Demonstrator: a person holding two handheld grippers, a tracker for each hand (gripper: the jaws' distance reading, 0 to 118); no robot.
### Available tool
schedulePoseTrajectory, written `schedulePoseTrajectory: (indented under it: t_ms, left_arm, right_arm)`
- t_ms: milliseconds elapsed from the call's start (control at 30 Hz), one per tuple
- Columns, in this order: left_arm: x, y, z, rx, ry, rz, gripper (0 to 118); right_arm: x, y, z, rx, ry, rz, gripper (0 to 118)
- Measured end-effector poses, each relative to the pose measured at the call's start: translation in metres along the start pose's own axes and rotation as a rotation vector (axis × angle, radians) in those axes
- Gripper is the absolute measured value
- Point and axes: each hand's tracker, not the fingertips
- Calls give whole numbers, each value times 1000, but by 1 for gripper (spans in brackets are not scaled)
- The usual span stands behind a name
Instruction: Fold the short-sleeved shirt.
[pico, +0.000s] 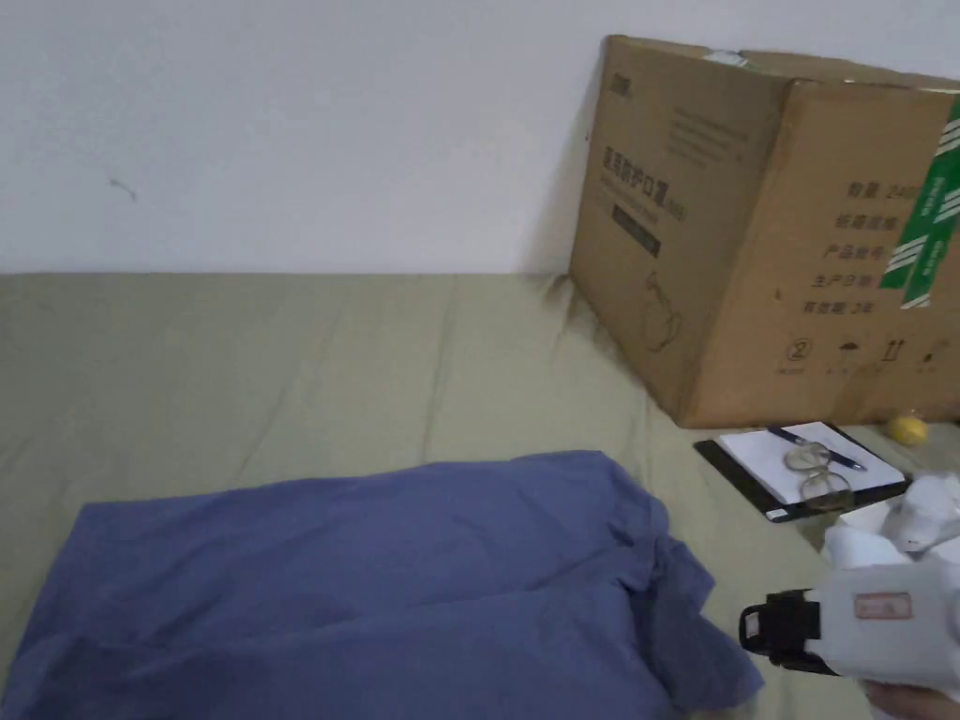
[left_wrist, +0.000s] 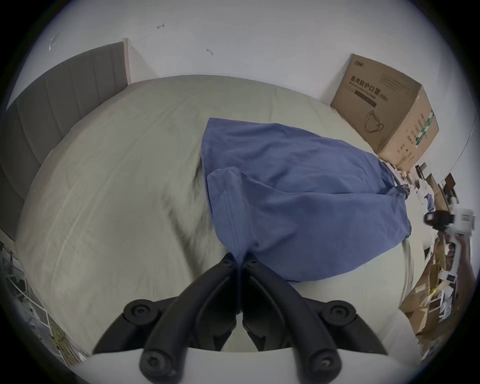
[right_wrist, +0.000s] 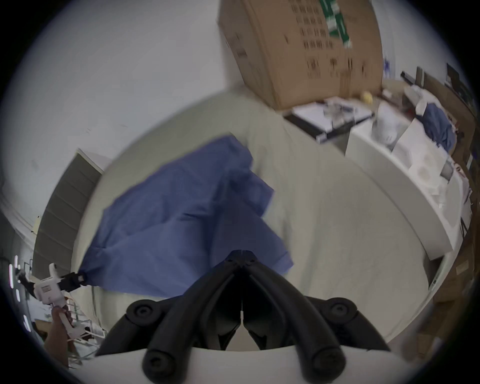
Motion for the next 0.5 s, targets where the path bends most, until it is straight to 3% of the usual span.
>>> schedulePoseTrajectory:
  t_ms: [33, 67, 100, 133, 267, 367, 400, 467, 500]
  left_arm:
    - [-2, 0, -1, -7, -5, 9, 0]
    - [-4, 0, -1, -16, -2, 18, 0]
    - [-7, -1, -3, -31, 0, 37, 0]
    - [-7, 0, -2, -35, 0, 56, 0]
    - [-12, -2, -4, -42, -10, 88, 0]
    - [-8, -4, -11, -71, 17, 55, 0]
    - [-4, -3, -13, -85, 28, 41, 0]
    - [-1, -3, -15, -98, 42, 31, 0]
    - [-1, -3, -16, -102, 46, 30, 0]
  right_arm:
    - [6, 5, -13, -31, 0, 4, 10]
    - [10, 8, -21, -44, -31, 7, 40]
    - [14, 9, -34, -70, -54, -10, 86]
    - [18, 10, -46, -111, -80, -50, 118]
    - [20, 5, -63, -143, -20, -204, 94]
    - [7, 1, -80, -225, -46, -151, 89]
    - [-3, 0, -79, -206, -123, -60, 77]
    - [-19, -2, -78, -203, -245, 96, 25]
    - [-22, -4, -76, -175, -252, 127, 7]
